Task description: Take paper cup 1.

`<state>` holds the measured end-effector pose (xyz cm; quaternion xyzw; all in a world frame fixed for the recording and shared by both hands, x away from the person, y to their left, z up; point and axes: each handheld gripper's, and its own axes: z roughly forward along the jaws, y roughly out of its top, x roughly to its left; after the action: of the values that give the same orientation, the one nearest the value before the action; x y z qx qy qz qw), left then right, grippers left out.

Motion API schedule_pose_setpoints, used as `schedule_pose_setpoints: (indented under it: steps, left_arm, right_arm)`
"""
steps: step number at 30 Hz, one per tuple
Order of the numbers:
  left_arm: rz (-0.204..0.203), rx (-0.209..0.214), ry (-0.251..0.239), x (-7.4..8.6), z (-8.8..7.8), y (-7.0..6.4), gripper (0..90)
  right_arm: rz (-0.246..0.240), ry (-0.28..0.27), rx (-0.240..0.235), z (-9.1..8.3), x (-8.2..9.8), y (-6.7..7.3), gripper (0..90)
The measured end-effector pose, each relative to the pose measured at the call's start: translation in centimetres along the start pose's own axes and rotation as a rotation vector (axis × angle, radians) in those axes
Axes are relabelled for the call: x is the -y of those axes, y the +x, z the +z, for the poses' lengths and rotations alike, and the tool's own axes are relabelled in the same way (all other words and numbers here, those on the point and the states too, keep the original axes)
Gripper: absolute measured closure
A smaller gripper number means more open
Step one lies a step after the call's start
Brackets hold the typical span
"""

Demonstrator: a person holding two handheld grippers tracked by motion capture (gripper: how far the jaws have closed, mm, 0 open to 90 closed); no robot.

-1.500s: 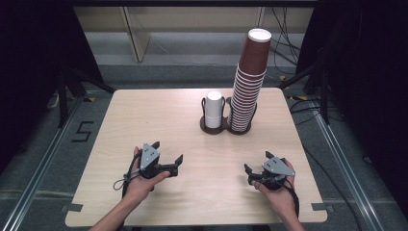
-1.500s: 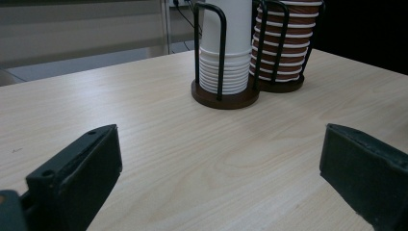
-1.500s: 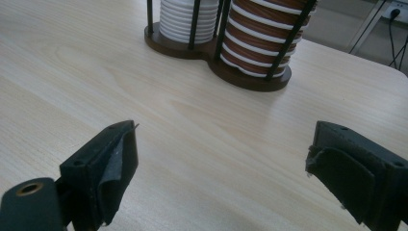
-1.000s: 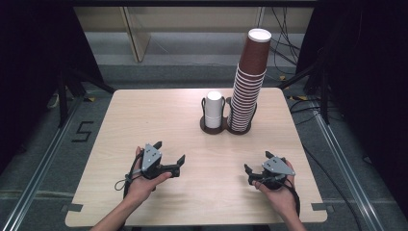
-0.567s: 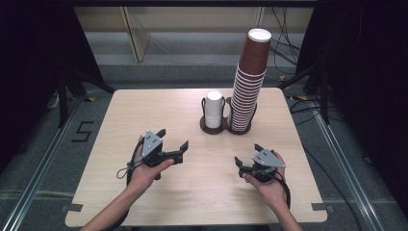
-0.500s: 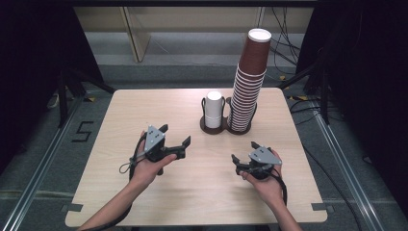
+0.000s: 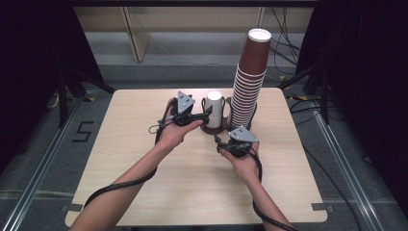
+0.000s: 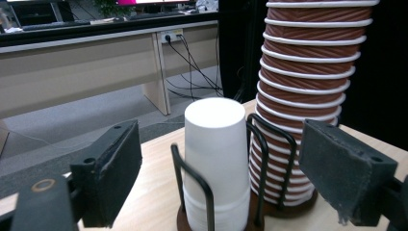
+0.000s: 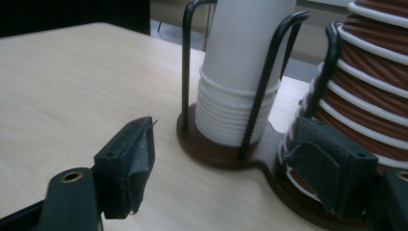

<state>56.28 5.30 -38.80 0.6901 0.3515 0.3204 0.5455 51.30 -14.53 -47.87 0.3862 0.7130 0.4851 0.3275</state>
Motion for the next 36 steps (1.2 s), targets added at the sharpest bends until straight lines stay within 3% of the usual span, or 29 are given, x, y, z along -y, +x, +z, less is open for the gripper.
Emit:
schedule_pose_setpoints:
  steps: [1, 2, 5, 7, 8, 9, 10, 15, 16, 17, 22, 23, 25, 27, 29, 30, 31, 34, 36]
  left_arm:
    - [0.000, 0.000, 0.000, 0.0, 0.0, 0.0, 15.5]
    - [0.008, -0.013, 0.007, -0.1, 0.9, 0.0, 16.2]
    - [0.018, -0.028, 0.020, 0.2, 1.9, 0.0, 17.5]
    - [0.019, -0.028, 0.024, 0.3, 2.1, -0.1, 18.2]
    - [0.016, -0.029, 0.029, 0.4, 2.5, -0.2, 18.8]
    - [0.016, -0.029, 0.029, 0.4, 2.5, -0.2, 19.1]
    - [0.018, -0.027, 0.033, 0.5, 2.9, -0.3, 19.3]
    - [0.011, -0.024, 0.041, 0.6, 3.7, -0.3, 20.2]
    - [0.007, -0.025, 0.045, 0.7, 4.1, -0.3, 20.5]
    - [0.008, -0.025, 0.045, 0.6, 4.3, -0.2, 20.7]
    - [-0.001, -0.022, 0.054, 0.6, 5.1, -0.3, 20.8]
    - [-0.003, -0.023, 0.056, 0.6, 5.2, -0.3, 20.9]
    - [-0.008, -0.021, 0.060, 0.6, 5.5, -0.2, 21.3]
    - [-0.013, -0.021, 0.063, 0.7, 5.6, -0.2, 21.7]
    - [-0.022, -0.021, 0.069, 0.8, 5.8, -0.1, 21.9]
    - [-0.024, -0.025, 0.077, 1.1, 6.0, 0.1, 22.0]
    - [-0.030, -0.024, 0.077, 1.2, 6.1, 0.1, 22.0]
    - [-0.034, -0.026, 0.079, 1.3, 6.3, 0.3, 21.9]
    - [-0.034, -0.026, 0.078, 1.3, 6.4, 0.4, 21.9]
  right_arm:
    - [0.000, 0.000, 0.000, 0.0, 0.0, 0.0, 25.3]
    - [0.027, -0.003, 0.006, 1.1, -0.3, 0.3, 27.3]
    - [0.080, -0.009, 0.014, 2.2, -0.6, 0.6, 29.2]
    - [0.064, -0.013, 0.020, 2.6, -0.6, 0.5, 29.8]
    - [0.100, 0.007, 0.035, 3.4, -0.5, 0.5, 31.6]
    - [0.100, 0.007, 0.035, 3.4, -0.5, 0.5, 31.6]
    - [0.143, 0.015, 0.062, 3.8, -0.4, 0.5, 32.5]
    - [0.142, 0.032, 0.066, 4.6, -0.1, 0.4, 33.4]
    - [0.163, 0.026, 0.074, 5.0, 0.0, 0.4, 33.7]
    - [0.146, 0.033, 0.083, 5.1, 0.0, 0.3, 33.7]
    - [0.151, 0.032, 0.099, 6.1, -0.1, 0.4, 33.6]
    - [0.129, 0.041, 0.094, 6.1, -0.2, 0.3, 33.6]
    - [0.168, 0.051, 0.098, 6.4, -0.1, 0.5, 33.6]
    - [0.149, 0.043, 0.091, 6.7, 0.0, 0.4, 33.6]
    - [0.152, 0.051, 0.095, 6.8, 0.0, 0.5, 33.6]
    - [0.182, 0.048, 0.101, 7.1, 0.1, 0.6, 33.5]
    - [0.153, 0.049, 0.109, 7.2, 0.1, 0.5, 33.4]
    - [0.195, 0.043, 0.096, 7.4, 0.0, 0.6, 32.4]
    - [0.178, 0.050, 0.118, 7.4, 0.0, 0.5, 32.0]
